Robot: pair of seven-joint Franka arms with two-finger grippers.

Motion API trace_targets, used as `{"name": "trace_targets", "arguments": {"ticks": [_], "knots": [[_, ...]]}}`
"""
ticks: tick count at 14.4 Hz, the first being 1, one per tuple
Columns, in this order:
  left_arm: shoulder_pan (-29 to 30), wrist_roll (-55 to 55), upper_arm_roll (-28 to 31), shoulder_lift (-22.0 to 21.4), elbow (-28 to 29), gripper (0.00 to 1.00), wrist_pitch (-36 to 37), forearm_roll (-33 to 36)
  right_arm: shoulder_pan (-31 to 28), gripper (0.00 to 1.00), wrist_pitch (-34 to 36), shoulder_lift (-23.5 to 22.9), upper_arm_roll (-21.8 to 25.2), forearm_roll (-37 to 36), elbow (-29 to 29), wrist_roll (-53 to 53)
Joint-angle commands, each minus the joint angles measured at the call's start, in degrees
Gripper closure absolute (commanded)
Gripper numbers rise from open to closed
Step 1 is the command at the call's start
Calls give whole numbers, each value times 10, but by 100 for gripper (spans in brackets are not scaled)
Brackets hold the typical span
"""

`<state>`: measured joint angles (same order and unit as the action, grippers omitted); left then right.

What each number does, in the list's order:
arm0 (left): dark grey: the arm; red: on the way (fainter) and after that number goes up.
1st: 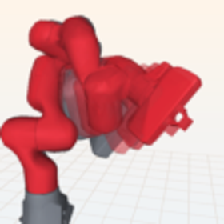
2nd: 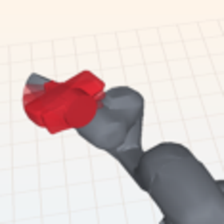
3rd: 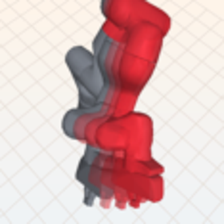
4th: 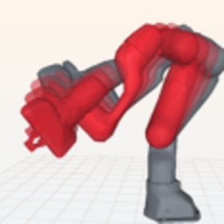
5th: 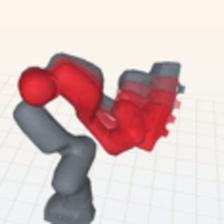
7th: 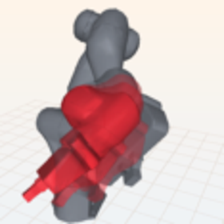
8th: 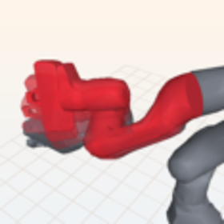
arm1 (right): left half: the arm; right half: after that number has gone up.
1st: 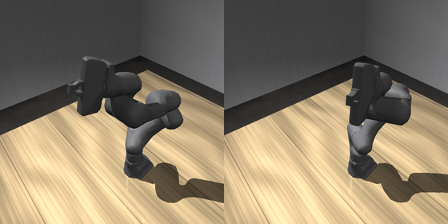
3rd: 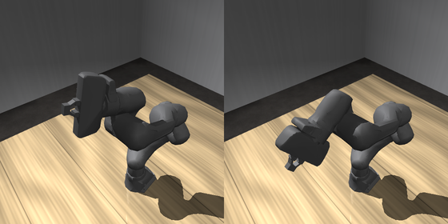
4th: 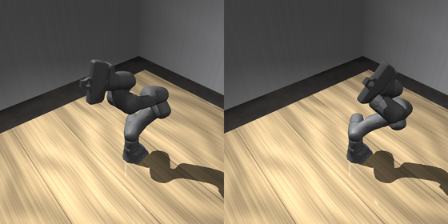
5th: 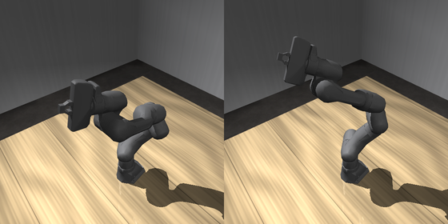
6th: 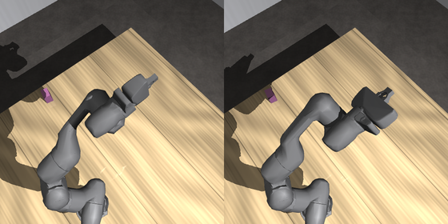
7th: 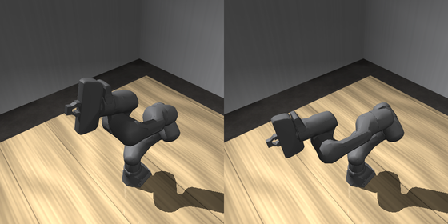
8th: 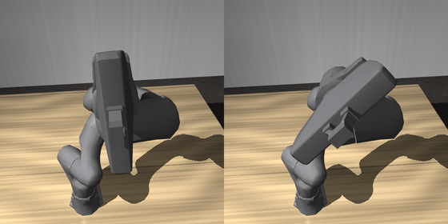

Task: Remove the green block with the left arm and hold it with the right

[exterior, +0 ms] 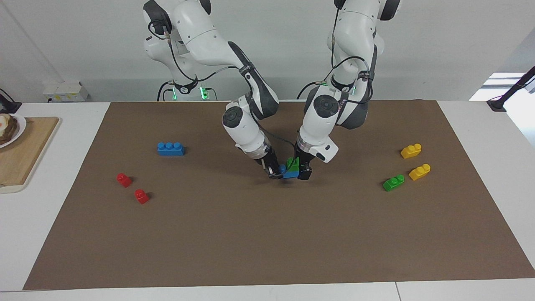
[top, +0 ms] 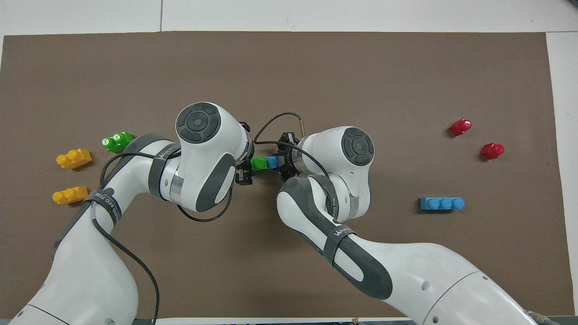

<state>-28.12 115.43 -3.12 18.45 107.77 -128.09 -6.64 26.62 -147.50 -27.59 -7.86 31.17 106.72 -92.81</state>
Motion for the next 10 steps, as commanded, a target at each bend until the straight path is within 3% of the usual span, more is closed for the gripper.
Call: {"name": "trace_targets", "arguments": {"ticks": [1, 4, 10], "knots": [[-7, 11, 5, -1, 4, 12, -8, 9, -5, 100, -17, 0, -2, 16, 6, 5], [-7, 10, 4, -1, 3, 32, -8, 9, -5, 100, -16, 0, -2, 16, 6, 7], [-8, 11, 3, -1, 3, 90, -12, 9, -5, 100, -17, 0, -1, 16, 7, 12]]}}
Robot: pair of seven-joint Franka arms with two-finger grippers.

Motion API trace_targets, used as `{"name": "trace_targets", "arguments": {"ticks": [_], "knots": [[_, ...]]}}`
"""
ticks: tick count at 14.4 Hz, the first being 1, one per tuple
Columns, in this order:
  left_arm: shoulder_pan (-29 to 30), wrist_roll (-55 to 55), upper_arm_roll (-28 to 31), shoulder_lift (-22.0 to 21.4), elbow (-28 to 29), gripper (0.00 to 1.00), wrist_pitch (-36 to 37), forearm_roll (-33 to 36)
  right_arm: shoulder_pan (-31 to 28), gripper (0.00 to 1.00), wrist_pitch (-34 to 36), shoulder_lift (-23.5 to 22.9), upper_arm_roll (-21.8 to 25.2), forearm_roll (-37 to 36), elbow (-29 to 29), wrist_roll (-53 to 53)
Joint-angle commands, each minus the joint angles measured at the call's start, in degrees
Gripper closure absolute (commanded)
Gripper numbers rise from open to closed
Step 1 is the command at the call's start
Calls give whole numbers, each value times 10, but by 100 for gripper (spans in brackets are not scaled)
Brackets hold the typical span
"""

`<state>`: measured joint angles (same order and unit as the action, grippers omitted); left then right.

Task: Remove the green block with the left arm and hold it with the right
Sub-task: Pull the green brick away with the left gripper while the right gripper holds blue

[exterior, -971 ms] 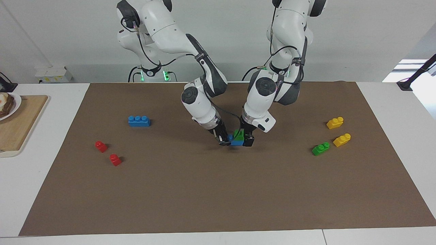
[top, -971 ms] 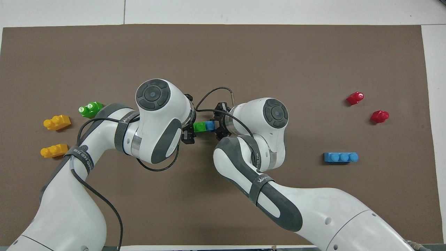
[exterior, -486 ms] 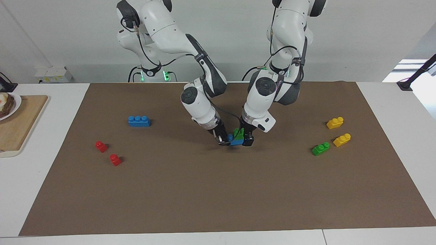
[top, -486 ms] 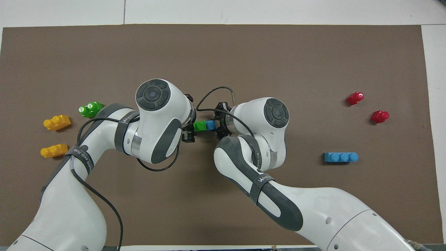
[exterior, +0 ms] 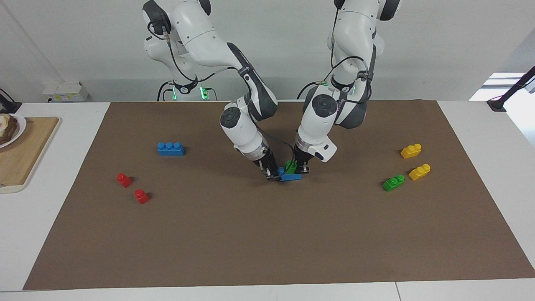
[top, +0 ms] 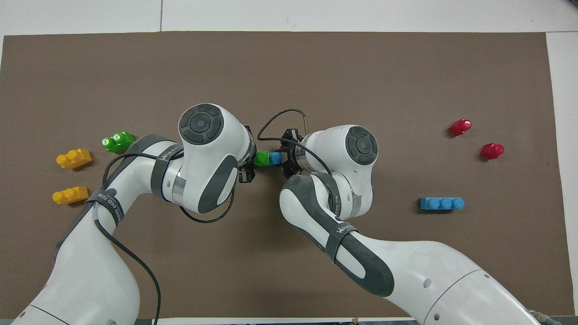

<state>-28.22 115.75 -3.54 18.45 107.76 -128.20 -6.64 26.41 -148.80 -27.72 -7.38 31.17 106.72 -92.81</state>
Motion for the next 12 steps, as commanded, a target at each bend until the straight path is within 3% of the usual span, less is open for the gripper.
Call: {"name": "trace_targets", "arguments": {"ticks": [1, 12], "knots": [[-7, 7, 7, -1, 2, 94, -11, 9, -3, 100, -4, 1, -6, 16, 7, 13], [28, -29, 7, -48, 1, 99, 8, 3, -3, 100, -12, 1, -6, 16, 11, 16]]}}
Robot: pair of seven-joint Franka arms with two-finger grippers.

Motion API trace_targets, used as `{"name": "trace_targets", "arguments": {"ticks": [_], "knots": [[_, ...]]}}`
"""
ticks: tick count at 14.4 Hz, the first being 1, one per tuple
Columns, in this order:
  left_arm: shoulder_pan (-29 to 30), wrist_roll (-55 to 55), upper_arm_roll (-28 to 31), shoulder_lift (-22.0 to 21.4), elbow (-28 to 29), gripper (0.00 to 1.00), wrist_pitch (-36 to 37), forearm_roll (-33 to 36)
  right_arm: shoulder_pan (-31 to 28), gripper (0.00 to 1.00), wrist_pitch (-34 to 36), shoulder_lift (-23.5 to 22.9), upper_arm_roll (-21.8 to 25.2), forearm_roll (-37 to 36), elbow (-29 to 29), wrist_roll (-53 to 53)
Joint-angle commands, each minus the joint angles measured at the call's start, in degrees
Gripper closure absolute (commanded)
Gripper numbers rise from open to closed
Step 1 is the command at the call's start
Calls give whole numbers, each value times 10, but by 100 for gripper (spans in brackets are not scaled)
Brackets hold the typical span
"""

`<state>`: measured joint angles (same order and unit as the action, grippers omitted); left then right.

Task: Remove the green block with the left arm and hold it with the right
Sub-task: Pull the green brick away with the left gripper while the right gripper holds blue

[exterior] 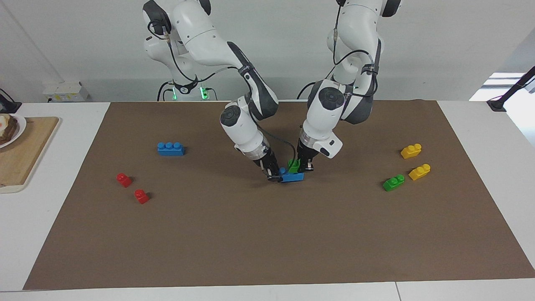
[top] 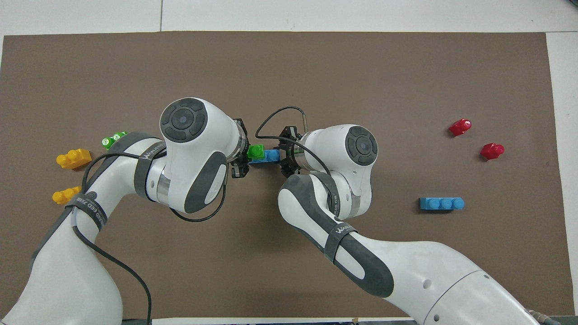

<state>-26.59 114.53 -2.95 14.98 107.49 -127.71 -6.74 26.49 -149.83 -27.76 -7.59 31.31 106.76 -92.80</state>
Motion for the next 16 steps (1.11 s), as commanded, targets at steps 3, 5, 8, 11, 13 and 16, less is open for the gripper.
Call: {"name": "trace_targets", "arguments": {"ticks": [3, 5, 8, 11, 13, 16], "knots": [[23, -39, 1, -29, 7, 100, 18, 3, -4, 100, -3, 2, -4, 15, 11, 16], [38, -118, 1, -55, 11, 100, 78, 1, -4, 100, -3, 2, -4, 15, 11, 16], [87, -275, 1, -104, 31, 100, 161, -12, -7, 100, 12, 2, -4, 10, -4, 14], [145, -451, 3, -145, 61, 100, 228, -13, -10, 100, 49, 3, -2, 1, -37, 17], [181, -577, 5, -158, 71, 100, 254, -11, -32, 100, 64, 8, -2, -12, -52, 45], [206, -713, 6, -159, 69, 100, 269, 18, -75, 100, 106, 24, -1, -12, -74, 94]]}}
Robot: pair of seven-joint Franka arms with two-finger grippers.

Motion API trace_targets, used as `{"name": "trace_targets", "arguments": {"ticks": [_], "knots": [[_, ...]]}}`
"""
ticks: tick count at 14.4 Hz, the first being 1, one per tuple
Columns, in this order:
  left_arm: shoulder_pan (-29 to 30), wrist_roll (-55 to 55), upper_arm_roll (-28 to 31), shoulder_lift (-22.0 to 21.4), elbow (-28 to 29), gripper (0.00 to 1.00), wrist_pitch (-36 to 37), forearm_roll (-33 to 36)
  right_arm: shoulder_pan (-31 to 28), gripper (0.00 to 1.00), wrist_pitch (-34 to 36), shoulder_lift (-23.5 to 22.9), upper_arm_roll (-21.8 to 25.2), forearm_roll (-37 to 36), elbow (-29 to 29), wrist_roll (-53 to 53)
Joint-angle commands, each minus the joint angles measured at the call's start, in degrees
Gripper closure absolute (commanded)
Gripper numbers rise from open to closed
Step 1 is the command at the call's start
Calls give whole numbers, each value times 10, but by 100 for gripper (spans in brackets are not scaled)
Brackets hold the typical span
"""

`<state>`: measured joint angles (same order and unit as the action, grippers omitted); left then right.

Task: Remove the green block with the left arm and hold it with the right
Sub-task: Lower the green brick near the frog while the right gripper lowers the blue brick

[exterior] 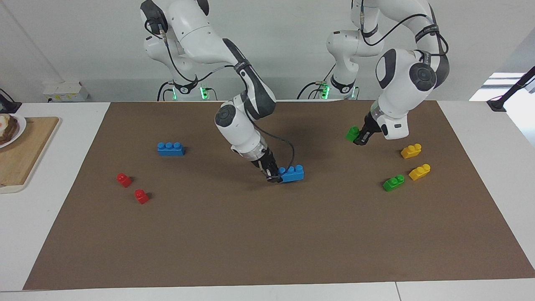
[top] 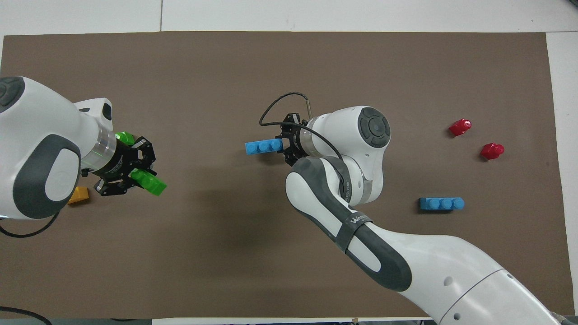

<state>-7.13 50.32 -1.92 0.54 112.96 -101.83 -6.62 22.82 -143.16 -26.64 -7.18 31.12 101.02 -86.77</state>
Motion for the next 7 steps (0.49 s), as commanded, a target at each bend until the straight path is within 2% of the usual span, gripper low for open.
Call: {"name": "trace_targets", "arguments": {"ticks": [1, 4, 7], "knots": [[19, -119, -5, -15, 17, 100, 9, 25, -63, 100, 70, 17, -6, -11, -34, 44], [61, -290, -5, -15, 17, 100, 2, 37, -119, 100, 187, 18, -3, -27, -100, 45], [91, -466, -5, -9, 17, 100, -20, 65, -186, 100, 243, 19, -5, -55, -104, 61]]}}
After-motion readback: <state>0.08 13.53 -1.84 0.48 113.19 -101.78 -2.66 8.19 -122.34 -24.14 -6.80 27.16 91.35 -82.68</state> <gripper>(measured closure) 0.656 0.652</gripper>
